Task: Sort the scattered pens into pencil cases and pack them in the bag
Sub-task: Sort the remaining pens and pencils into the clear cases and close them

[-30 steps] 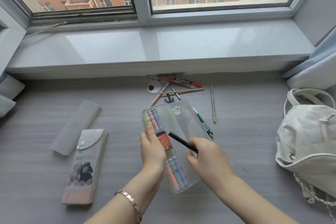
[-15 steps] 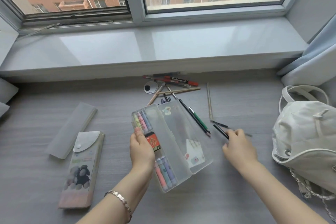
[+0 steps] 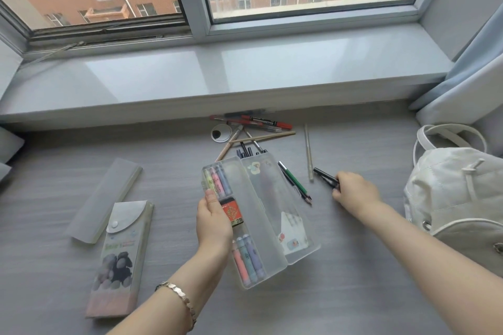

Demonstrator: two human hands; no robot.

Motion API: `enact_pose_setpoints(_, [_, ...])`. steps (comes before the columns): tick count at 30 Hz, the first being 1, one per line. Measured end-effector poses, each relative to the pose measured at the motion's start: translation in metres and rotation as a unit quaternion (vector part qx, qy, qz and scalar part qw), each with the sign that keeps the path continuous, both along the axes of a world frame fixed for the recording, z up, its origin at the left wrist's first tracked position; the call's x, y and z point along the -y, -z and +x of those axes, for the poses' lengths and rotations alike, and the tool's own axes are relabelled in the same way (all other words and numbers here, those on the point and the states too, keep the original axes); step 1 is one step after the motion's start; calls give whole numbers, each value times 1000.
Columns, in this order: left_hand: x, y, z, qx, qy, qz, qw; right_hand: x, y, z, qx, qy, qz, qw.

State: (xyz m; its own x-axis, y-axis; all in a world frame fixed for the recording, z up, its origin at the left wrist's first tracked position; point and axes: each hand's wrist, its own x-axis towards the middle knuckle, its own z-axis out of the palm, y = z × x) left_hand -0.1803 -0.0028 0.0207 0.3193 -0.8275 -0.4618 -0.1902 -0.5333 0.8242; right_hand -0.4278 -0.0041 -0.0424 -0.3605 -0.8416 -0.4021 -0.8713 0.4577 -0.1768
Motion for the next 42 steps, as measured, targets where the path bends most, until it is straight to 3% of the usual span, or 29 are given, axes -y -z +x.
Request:
enact_pose_setpoints(3, [1, -2, -4, 4, 4, -2, 1000, -1, -25, 19, 104, 85, -74, 988])
enact_pose_setpoints(6, [-1, -3, -7, 3, 6, 0, 1000, -10, -62, 58, 274, 130, -184, 935])
enact_pose_setpoints(8, [-3, -4, -9, 2, 5, -2, 1000, -22, -84, 88, 373, 101, -193, 902])
enact_pose_setpoints(10, [-6, -5, -12, -4, 5, -5, 1000, -34, -89, 110, 383, 45, -179, 905])
enact_pose_setpoints(13, [-9, -9, -16, -11, 16, -7, 1000, -44, -80, 122, 291, -30, -163, 942])
enact_pose_setpoints(15, [-10, -10, -15, -13, 21, -10, 1000, -47, -80, 121, 264, -35, -156, 951])
enact_pose_setpoints(17, [-9, -11, -12, -10, 16, -13, 1000, -48, -87, 117, 296, -17, -162, 941])
enact_pose_setpoints(19, [-7, -11, -9, -6, 12, -10, 1000, -46, -96, 112, 400, 26, -156, 903])
enact_pose_setpoints(22, [-5, -10, -4, -12, 7, -8, 1000, -45, -104, 103, 608, 153, -106, 772])
enact_pose_setpoints(24, [-4, -8, -3, -15, 2, -7, 1000, -46, -105, 98, 682, 198, -83, 699])
enact_pose_setpoints(27, [-4, -8, -2, -12, 2, -8, 1000, -51, -105, 95, 725, 196, -78, 655])
enact_pose_setpoints(29, [-5, -9, -1, -11, 2, -9, 1000, -54, -104, 95, 721, 168, -98, 665])
enact_pose_setpoints(33, [-6, -12, 1, -13, 7, -8, 1000, -57, -99, 97, 598, 47, -158, 784])
enact_pose_setpoints(36, [-9, -14, 1, -10, 21, -11, 1000, -56, -101, 106, 554, 23, -174, 814])
enact_pose_setpoints(40, [-11, -18, -1, -15, 22, -25, 999, -53, -92, 119, 361, -49, -176, 914])
enact_pose_setpoints(42, [-11, -20, -3, -22, 18, -22, 999, -51, -89, 125, 280, -81, -175, 940])
